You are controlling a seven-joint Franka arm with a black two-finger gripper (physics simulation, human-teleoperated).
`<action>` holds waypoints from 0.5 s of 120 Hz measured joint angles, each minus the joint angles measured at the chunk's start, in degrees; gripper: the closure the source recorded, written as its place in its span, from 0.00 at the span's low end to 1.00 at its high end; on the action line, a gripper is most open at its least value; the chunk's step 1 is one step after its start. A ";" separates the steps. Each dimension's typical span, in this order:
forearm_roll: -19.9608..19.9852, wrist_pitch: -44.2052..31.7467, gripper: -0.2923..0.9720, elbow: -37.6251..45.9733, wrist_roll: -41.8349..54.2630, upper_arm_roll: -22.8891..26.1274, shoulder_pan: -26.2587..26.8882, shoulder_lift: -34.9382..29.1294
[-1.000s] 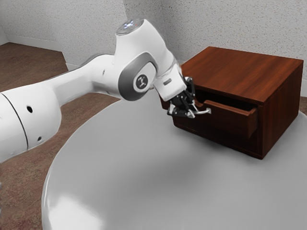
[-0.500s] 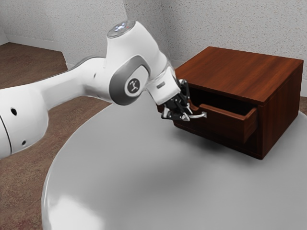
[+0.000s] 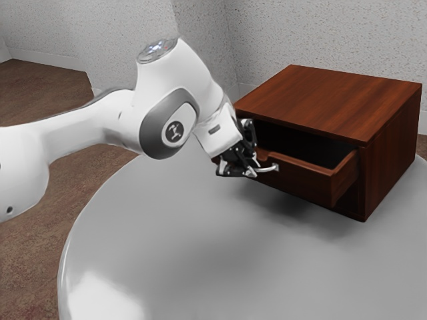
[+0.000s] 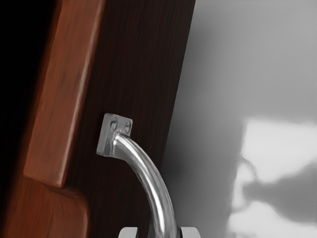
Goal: Pull the drawer handle with one arm to open the drawer
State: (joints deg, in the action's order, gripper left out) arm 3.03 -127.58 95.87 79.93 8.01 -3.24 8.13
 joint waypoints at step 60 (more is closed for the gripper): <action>-0.01 -2.12 0.75 7.25 -0.29 -0.07 0.02 -5.67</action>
State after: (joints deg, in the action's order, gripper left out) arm 3.03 -129.70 103.12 79.64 7.93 -3.22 2.46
